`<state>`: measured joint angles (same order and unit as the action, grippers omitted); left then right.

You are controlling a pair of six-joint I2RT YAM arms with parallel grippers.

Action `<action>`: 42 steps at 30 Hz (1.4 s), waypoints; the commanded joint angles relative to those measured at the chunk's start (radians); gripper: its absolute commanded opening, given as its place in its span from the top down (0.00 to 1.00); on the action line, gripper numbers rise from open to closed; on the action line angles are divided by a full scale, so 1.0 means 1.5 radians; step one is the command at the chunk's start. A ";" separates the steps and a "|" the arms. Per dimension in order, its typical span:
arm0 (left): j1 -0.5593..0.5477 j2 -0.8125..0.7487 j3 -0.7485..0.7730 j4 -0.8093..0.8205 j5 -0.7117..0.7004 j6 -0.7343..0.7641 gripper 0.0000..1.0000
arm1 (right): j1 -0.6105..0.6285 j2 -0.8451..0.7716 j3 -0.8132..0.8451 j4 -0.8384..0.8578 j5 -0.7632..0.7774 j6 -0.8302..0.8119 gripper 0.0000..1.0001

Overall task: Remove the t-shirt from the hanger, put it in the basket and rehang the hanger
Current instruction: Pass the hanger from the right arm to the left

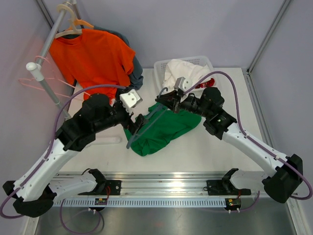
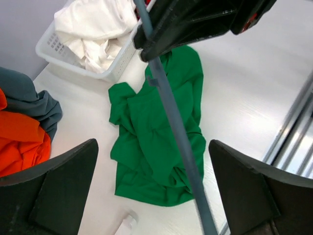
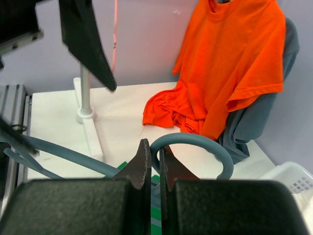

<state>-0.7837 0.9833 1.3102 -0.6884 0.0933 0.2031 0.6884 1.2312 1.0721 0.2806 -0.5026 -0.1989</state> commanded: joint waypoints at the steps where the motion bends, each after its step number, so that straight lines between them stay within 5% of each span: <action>1: 0.027 -0.034 0.041 -0.028 0.121 -0.014 0.01 | 0.007 -0.064 -0.017 -0.004 -0.061 -0.047 1.00; 10: 0.104 -0.003 0.057 -0.057 0.310 -0.055 0.02 | 0.007 -0.124 0.006 -0.100 -0.161 -0.077 1.00; 24: 0.177 0.031 -0.046 0.125 0.587 -0.313 0.22 | 0.007 -0.098 0.050 -0.095 -0.165 -0.094 1.00; 42: 0.189 0.069 -0.079 0.132 0.655 -0.345 0.54 | 0.007 -0.053 0.079 -0.082 -0.165 -0.090 1.00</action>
<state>-0.5087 1.0531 1.1828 -0.4988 1.0107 -0.3050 0.6922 1.1584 1.1400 0.1078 -0.7456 -0.3225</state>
